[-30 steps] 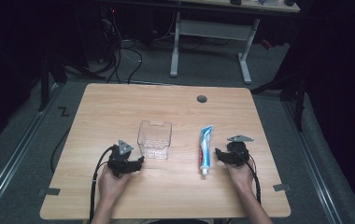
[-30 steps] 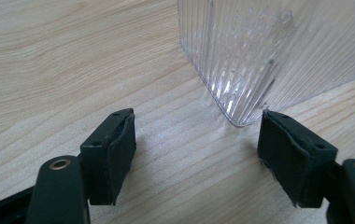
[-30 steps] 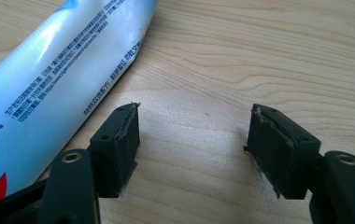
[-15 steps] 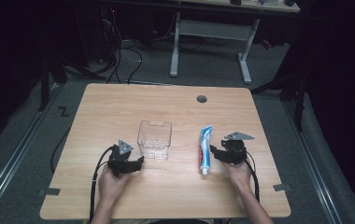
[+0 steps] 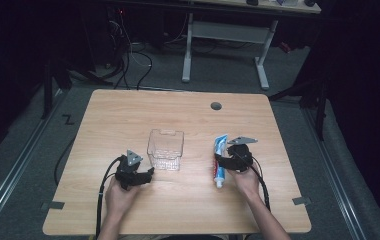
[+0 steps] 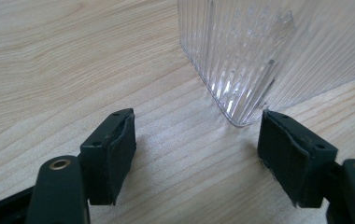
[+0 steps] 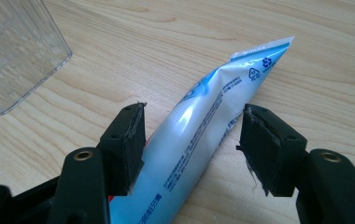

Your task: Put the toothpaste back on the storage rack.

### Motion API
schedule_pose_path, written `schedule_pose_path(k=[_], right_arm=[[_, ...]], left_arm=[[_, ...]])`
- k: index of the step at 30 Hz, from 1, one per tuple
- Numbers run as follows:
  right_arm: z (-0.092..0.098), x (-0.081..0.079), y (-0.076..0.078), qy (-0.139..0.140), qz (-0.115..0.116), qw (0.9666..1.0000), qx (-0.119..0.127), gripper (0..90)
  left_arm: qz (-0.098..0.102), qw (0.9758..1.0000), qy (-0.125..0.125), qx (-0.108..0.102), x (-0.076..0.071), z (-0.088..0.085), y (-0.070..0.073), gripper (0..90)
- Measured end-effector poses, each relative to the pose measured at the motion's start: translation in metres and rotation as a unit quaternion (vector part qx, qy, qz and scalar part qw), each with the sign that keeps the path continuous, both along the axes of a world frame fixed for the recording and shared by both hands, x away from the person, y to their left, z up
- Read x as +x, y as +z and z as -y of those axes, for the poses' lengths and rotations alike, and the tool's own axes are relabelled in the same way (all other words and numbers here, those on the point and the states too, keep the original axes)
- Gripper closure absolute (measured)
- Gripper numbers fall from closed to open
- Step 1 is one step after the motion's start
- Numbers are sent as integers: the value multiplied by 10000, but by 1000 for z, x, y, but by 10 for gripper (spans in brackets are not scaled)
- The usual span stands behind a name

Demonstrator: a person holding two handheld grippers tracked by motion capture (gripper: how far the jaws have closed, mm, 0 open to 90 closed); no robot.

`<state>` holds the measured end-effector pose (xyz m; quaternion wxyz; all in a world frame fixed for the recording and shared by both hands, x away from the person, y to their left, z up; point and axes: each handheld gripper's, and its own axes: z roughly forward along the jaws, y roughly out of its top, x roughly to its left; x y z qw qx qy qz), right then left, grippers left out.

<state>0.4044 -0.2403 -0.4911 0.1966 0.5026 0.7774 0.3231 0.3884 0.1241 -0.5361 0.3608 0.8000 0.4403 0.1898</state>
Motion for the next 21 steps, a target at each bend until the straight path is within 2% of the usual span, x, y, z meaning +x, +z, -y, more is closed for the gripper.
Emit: schedule_pose_path(k=[4,8,13,16,21], right_arm=[[-2,4,-2,-3,-39,10000,5,407],[-5,8,-9,20,-257,9997,-31,403],[-8,12,-13,72,-402,9992,-30,402],[-10,14,-18,111,-477,9988,-68,369],[-7,18,-23,32,-619,9980,81,327]], left_arm=[[0,10000,0,1,0,0,0,284],[0,10000,-1,1,0,0,0,284],[-1,10000,-3,6,0,0,0,284],[1,10000,0,2,0,0,0,285],[-2,10000,13,7,-1,0,0,282]])
